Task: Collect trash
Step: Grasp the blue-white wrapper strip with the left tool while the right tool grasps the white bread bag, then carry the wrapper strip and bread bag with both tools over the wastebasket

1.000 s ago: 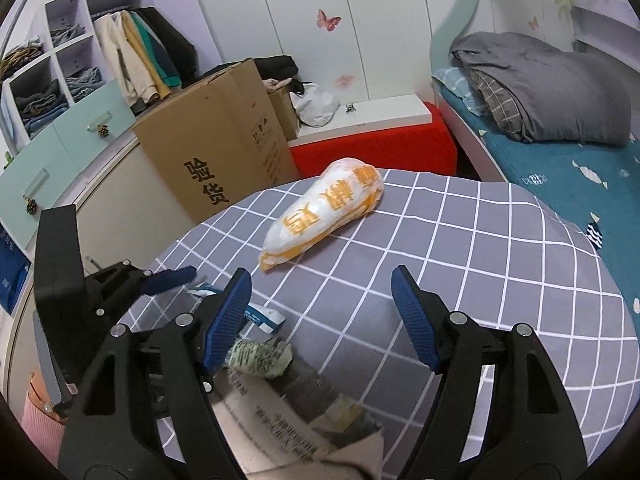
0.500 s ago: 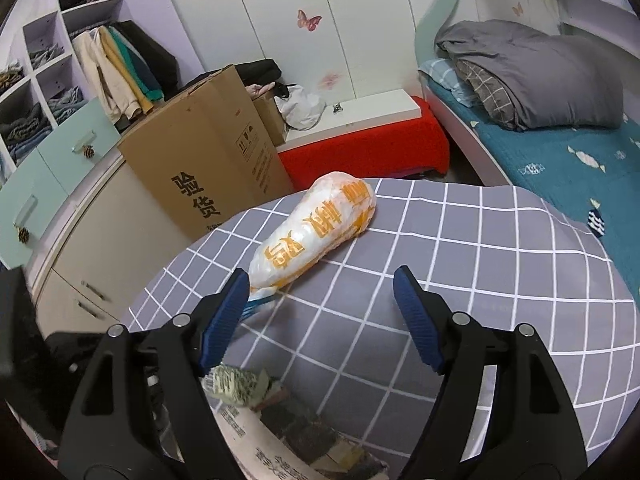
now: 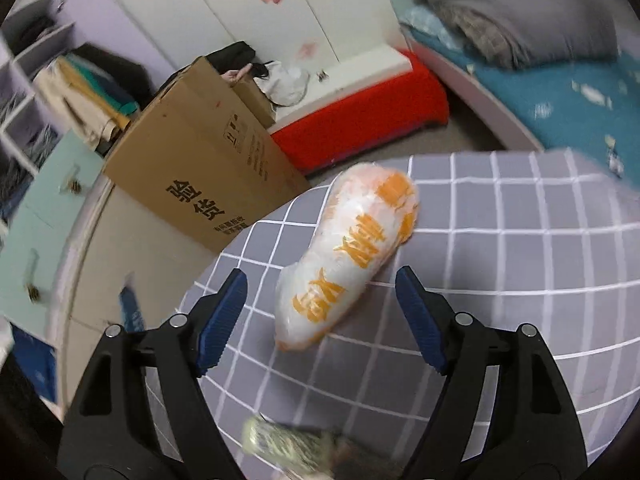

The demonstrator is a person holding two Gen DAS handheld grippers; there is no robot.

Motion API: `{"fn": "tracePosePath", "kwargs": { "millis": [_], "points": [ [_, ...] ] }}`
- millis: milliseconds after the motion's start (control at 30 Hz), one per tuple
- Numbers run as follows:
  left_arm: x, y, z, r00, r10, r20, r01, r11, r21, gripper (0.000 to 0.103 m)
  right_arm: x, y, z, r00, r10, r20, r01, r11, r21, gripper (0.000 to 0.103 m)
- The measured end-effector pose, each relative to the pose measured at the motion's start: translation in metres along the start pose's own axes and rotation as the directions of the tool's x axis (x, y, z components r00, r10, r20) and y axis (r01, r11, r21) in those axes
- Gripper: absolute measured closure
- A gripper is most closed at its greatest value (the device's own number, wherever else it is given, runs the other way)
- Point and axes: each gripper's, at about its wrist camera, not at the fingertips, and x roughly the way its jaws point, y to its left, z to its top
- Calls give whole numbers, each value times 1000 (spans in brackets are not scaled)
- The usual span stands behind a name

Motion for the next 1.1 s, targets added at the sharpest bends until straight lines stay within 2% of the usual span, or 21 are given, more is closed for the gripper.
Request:
{"fn": "tracePosePath", "kwargs": {
  "millis": [33,67,100,133,400,600,733,900,1100],
  "points": [
    [-2,4,0,1000,18,2,-18,1000,-15,102,5,-1,1,1000,-17,-1,17,1000,13,31],
    [-4,8,-1,999,33,2,-33,999,-26,102,9,-2,1,1000,-21,-8,21,1000,20,39],
    [-6,12,-1,999,44,0,-44,998,-39,102,13,-2,1,1000,-9,-21,10,1000,22,66],
    [-10,16,-3,999,49,2,-48,998,-49,102,14,-4,0,1000,2,-27,-1,1000,29,68],
    [-40,46,-11,996,90,8,-88,990,-111,102,-31,27,-25,999,32,34,-28,992,-124,72],
    [-81,68,-33,992,123,6,-121,978,-171,102,-79,78,-72,988,154,14,-146,957,-253,72],
    [-123,85,-57,989,145,10,-140,968,-206,102,-103,122,-120,972,233,-30,-229,911,-344,72],
    [-179,113,-100,983,183,12,-173,948,-265,102,-113,172,-185,946,304,-114,-323,845,-426,72],
    [-238,163,-172,967,253,-27,-244,893,-377,102,-103,236,-278,901,352,-254,-434,751,-497,72]
  ]
}}
